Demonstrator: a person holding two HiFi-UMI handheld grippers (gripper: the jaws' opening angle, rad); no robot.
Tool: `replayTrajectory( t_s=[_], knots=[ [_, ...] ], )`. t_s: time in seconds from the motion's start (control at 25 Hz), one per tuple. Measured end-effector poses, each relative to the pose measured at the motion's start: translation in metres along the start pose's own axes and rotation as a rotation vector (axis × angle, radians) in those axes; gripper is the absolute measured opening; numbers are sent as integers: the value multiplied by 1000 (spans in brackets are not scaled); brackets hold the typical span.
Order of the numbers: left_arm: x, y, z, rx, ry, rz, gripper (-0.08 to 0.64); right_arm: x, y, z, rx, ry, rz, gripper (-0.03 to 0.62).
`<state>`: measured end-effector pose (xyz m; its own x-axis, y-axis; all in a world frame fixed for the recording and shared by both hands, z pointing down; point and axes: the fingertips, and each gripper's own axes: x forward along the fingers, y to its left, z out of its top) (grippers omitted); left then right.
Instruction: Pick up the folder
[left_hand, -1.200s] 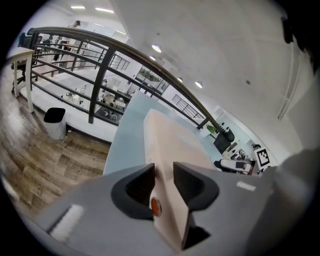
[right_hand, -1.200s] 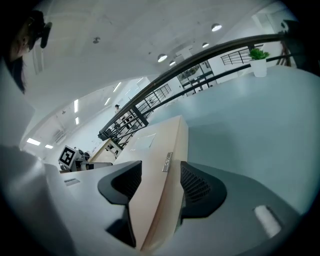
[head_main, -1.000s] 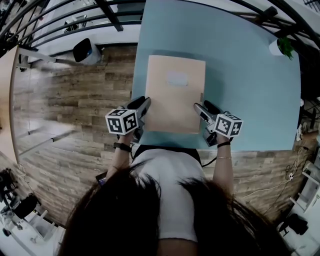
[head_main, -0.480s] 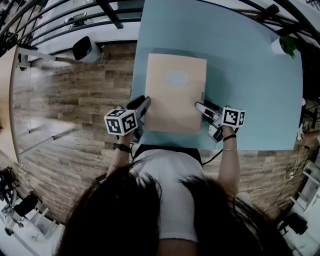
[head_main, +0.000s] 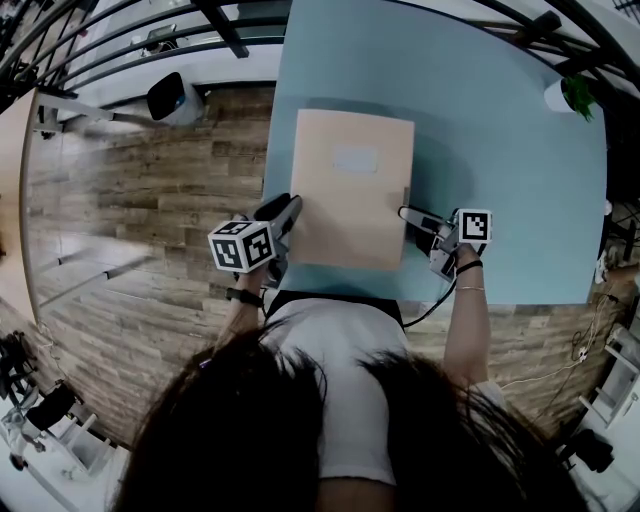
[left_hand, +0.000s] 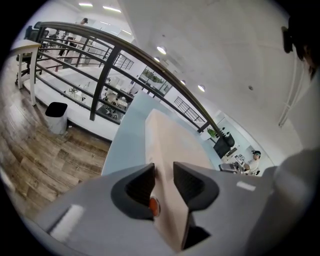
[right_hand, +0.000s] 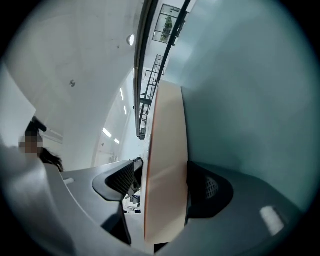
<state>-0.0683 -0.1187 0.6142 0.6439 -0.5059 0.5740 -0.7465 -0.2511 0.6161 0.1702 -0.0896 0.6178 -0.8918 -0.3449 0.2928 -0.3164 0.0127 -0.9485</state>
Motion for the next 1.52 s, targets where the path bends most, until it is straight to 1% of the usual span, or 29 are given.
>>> replayTrajectory(
  t_s=[0.16,0.28,0.4,0.52,0.56,0.64,0.68,0.72,0.8,0.96,1.12,1.24,1.4,1.52],
  knots=[
    [0,0,1,-38,-1,-11,172,-5,5,6,117,-11,130,311],
    [2,1,1,-49,0,-17,172,-7,4,6,138,-4,164,313],
    [1,1,2,-60,-4,-15,172,-6,6,7,191,23,194,311],
    [1,3,3,-76,-4,-21,173,-4,6,8,197,48,222,311],
    [2,3,3,-80,-3,-26,173,1,9,4,190,74,238,311],
    [6,-1,1,-81,4,-45,173,25,22,-12,135,173,268,311],
    [8,-3,1,-78,8,-52,174,40,29,-20,102,212,272,313],
    [10,-5,0,-74,7,-52,173,50,35,-23,87,226,274,313],
    [10,-6,2,-66,0,-44,173,58,39,-22,94,209,282,313],
    [7,-4,2,-84,-12,-51,174,59,40,-18,93,170,279,314],
    [9,-5,3,-89,-15,-60,175,56,37,-15,90,127,258,314],
    [6,-7,4,-72,-12,-56,175,56,35,-17,77,119,238,305],
    [3,-5,8,-70,-35,-55,173,58,36,-18,48,104,236,299],
    [4,-6,12,-38,-33,-49,167,58,39,-17,23,95,232,299]
  ],
)
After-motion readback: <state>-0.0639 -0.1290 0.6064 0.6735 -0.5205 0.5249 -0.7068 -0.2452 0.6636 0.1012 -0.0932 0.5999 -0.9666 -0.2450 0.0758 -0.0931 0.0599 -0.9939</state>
